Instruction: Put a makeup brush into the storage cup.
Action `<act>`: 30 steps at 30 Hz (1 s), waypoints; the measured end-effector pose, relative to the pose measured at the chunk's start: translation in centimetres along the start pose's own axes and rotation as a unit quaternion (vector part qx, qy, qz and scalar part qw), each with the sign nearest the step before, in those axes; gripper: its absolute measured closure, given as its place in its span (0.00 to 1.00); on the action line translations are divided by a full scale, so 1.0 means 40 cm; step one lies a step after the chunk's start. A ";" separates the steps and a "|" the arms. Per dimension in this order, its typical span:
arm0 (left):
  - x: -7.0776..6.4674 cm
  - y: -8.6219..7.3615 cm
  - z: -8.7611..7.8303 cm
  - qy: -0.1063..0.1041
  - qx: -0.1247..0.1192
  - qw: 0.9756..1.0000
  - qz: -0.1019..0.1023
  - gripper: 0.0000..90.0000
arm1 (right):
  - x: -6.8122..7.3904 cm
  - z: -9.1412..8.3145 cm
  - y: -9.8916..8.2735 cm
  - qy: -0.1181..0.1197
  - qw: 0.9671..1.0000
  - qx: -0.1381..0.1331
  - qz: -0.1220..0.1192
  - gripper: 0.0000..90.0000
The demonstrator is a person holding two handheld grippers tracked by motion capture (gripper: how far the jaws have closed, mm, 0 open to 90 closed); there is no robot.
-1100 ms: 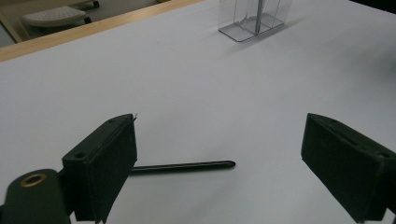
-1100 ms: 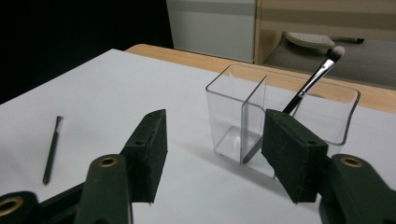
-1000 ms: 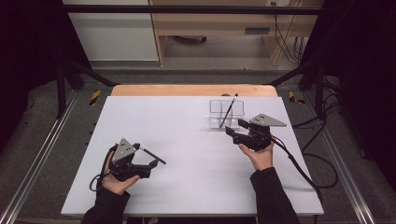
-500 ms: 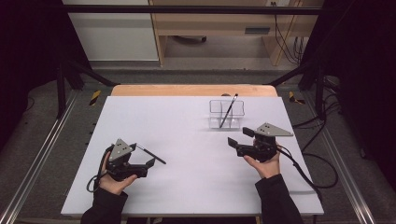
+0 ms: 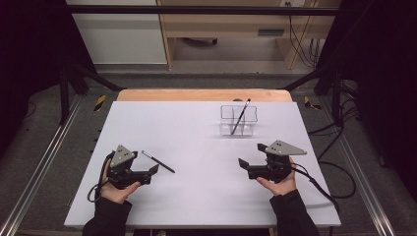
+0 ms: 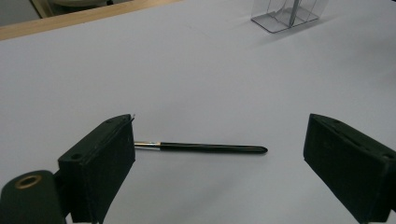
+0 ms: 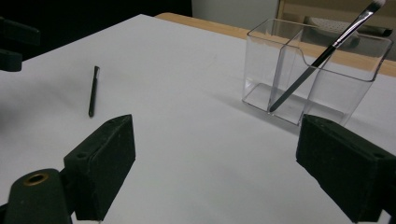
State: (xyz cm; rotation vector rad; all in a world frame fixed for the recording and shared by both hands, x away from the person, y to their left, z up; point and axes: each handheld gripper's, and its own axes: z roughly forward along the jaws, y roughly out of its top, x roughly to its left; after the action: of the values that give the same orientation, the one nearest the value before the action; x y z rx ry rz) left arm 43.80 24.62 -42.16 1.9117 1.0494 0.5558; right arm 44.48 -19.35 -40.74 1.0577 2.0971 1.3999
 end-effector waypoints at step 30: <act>0.009 -0.026 0.071 0.049 0.043 0.997 -0.046 0.10 | -0.009 -0.028 -0.023 -0.014 0.999 -0.009 0.032 0.11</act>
State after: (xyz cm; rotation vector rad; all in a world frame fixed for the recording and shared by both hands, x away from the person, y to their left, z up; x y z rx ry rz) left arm 45.54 23.88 -44.58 1.9152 1.2360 0.5645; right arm 43.61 -20.50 -41.13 1.1400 2.0427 1.4226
